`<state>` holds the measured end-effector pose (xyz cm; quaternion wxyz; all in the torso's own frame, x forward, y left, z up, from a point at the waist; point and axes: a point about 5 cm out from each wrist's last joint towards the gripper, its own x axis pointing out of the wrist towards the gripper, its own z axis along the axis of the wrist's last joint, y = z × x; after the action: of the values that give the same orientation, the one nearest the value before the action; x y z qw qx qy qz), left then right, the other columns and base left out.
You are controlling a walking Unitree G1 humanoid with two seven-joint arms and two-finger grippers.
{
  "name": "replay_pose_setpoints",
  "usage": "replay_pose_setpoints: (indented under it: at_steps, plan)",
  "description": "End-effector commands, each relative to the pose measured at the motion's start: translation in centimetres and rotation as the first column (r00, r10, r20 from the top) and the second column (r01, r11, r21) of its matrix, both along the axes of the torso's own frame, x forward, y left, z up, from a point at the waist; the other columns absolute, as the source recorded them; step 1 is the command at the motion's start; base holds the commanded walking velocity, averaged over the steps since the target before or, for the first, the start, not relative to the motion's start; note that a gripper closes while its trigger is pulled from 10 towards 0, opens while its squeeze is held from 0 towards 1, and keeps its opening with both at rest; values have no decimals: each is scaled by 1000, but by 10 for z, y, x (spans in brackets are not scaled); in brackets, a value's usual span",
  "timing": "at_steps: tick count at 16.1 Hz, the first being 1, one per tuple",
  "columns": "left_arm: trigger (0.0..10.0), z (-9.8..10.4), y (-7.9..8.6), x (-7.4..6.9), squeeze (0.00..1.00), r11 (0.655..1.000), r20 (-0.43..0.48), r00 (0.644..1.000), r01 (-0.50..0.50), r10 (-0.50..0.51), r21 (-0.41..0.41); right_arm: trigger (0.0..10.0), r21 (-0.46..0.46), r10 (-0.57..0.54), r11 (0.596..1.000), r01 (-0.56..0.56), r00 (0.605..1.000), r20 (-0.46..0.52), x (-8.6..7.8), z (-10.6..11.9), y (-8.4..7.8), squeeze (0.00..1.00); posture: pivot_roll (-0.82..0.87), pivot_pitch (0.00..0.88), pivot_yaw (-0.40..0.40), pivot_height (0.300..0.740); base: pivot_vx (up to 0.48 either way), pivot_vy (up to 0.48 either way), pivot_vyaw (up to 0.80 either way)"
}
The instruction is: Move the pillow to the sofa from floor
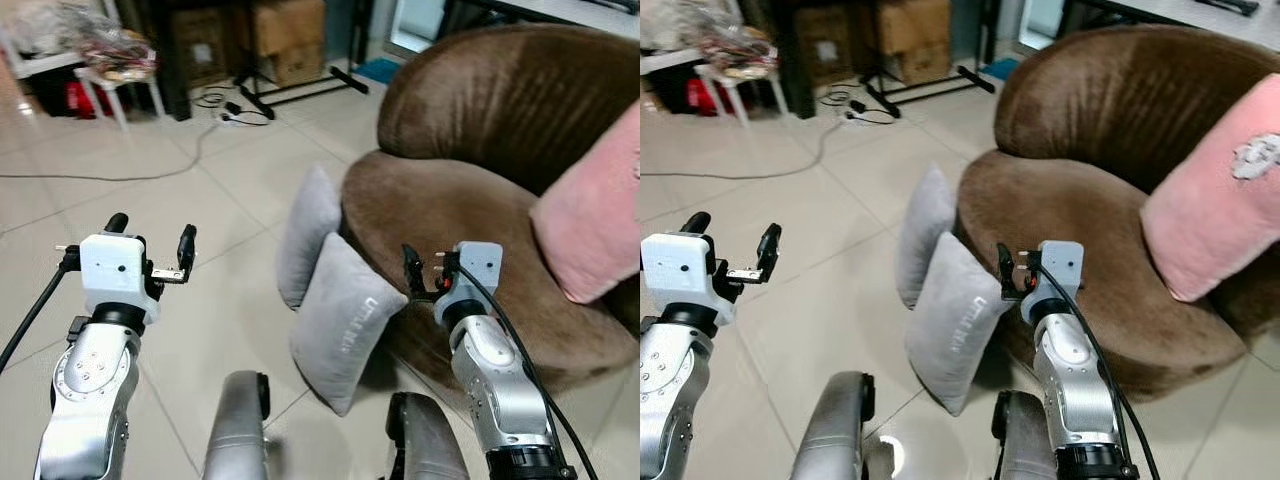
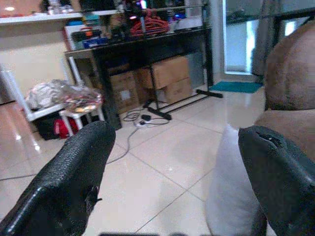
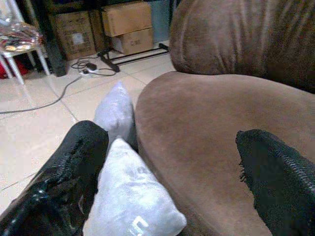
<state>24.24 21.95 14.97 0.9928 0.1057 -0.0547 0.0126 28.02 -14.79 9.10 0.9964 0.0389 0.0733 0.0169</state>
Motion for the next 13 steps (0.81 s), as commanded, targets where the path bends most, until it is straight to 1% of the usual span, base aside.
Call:
replay_pose_setpoints:
  at_steps: [1, 11, 13]
  plan:
    - [10000, 3, -3, 0, 1000, 1000, 22, 1000, 11, -11, 1, 10000, 3, 12, 1000, -12, 1000, 12, 2, 3, 1, 1000, 112, 0, -45, 576, 0, 0, 0]
    - [10000, 2, -6, -1, 1000, 1000, 27, 999, 19, -19, -7, 10000, -9, 25, 1000, -25, 1000, 15, 2, 4, 2, 1000, 110, 0, -61, 576, 0, 0, 0]
    - [10000, 2, -7, -2, 1000, 1000, 29, 999, 22, -22, -9, 10000, -12, 32, 999, -32, 999, 13, 2, 4, 3, 1000, 114, 0, -66, 576, 262, 0, 0]
